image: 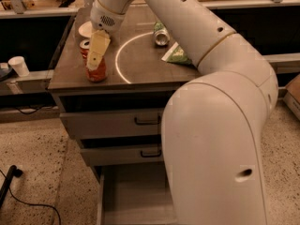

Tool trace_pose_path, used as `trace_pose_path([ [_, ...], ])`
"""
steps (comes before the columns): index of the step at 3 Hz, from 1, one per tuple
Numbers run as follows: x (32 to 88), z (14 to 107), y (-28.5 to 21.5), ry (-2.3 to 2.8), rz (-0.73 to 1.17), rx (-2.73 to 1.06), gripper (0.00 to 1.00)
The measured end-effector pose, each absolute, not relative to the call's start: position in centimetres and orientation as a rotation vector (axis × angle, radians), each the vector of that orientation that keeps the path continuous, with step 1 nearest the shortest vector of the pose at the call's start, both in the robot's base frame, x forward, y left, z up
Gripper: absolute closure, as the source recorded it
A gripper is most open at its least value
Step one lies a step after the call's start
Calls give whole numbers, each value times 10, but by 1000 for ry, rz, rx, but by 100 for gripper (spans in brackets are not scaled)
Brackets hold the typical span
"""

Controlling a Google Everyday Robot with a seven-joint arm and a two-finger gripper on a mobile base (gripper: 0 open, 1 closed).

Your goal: Place coke can into bottom drawer

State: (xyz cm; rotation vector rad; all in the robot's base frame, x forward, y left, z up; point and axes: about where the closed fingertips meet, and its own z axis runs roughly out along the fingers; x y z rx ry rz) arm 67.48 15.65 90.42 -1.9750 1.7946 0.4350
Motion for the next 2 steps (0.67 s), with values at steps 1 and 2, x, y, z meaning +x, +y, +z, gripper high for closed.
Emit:
trace_pose_path([
  [1, 675, 904, 156, 1795, 435, -1975, 38],
  [2, 675, 904, 157, 1794, 435, -1975, 62],
])
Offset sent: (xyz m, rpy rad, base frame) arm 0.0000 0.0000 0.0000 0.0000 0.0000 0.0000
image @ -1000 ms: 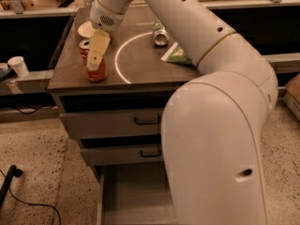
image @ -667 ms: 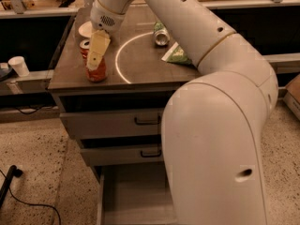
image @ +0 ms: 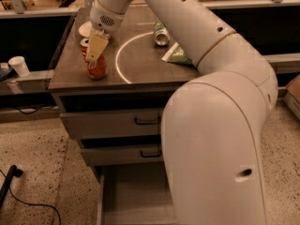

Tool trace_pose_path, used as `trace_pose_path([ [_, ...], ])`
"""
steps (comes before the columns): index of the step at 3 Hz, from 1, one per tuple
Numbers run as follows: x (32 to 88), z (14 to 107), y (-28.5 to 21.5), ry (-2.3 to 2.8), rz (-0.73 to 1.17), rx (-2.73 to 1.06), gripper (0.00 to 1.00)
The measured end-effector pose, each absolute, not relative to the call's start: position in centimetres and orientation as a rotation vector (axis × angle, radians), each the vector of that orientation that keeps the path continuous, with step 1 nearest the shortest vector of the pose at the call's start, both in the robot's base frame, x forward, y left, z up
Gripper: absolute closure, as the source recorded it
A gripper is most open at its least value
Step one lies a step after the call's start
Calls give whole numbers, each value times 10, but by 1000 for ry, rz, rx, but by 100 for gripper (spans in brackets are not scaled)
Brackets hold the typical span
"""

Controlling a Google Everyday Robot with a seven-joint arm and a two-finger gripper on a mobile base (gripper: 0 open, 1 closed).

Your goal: Place coke can into bottom drawer

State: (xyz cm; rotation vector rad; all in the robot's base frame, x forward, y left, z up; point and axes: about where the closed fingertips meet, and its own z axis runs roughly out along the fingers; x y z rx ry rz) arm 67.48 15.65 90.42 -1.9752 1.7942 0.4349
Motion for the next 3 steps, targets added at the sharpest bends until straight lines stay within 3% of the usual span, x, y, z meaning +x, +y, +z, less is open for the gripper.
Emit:
trace_pose_path([
  [1, 661, 921, 171, 1670, 407, -2031, 93],
  [2, 633, 939, 158, 1718, 275, -2055, 100],
  [3, 586, 978, 124, 1829, 168, -1896, 100],
])
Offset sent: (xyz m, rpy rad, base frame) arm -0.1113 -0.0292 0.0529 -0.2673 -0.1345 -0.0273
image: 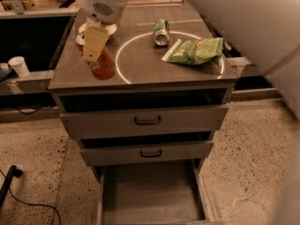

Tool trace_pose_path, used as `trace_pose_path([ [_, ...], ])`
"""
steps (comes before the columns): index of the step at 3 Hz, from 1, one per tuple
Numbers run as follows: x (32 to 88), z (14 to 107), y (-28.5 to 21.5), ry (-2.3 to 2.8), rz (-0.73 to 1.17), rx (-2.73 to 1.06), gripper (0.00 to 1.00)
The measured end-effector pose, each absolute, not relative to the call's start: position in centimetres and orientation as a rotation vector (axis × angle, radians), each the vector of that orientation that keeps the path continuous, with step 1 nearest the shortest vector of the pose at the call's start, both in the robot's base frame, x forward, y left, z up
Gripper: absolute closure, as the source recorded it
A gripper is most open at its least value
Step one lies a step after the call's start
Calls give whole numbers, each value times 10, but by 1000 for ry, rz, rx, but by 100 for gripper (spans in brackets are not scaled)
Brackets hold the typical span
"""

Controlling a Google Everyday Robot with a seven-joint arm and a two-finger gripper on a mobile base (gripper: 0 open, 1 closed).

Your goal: Place coke can into bottom drawer

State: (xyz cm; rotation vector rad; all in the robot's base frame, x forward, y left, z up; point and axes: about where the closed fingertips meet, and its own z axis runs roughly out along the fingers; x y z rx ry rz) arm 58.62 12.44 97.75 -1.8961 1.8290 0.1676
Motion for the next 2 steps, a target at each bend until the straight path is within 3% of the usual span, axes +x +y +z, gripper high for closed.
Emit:
trace_pose_path([
  [1, 528, 1013, 89, 1867, 159, -1683, 100],
  [2, 471, 972, 14, 1999, 218, -1497, 100],
])
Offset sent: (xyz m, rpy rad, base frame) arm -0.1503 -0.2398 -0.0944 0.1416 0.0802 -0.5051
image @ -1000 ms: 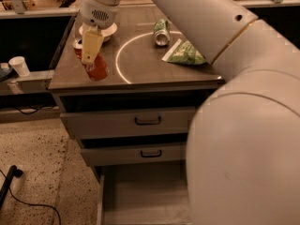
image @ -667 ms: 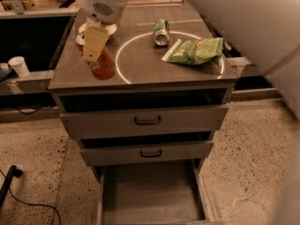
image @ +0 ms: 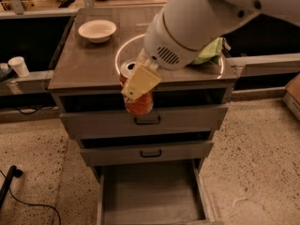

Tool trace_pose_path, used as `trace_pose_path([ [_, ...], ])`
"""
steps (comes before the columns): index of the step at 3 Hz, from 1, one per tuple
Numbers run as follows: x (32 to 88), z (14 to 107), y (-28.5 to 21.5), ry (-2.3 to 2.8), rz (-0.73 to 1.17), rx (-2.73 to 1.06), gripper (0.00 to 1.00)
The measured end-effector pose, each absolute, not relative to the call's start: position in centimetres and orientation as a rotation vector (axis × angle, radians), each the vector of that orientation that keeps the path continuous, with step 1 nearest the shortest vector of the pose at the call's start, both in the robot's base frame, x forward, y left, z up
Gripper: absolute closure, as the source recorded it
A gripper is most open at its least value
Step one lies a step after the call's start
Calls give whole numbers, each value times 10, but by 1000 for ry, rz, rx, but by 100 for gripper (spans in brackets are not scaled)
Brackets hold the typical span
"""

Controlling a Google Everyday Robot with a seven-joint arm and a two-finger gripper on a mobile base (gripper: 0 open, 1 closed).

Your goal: Place coke can into bottom drawer

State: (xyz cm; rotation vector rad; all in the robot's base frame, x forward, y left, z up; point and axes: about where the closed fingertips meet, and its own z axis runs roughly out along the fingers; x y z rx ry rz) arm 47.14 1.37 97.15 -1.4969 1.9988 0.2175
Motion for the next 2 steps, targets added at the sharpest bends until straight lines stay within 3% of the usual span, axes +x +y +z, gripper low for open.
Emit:
trace_pose_path([
  [1, 475, 981, 27, 1950, 206, -1515, 100],
  [2, 497, 918, 16, 2036, 222, -1425, 100],
])
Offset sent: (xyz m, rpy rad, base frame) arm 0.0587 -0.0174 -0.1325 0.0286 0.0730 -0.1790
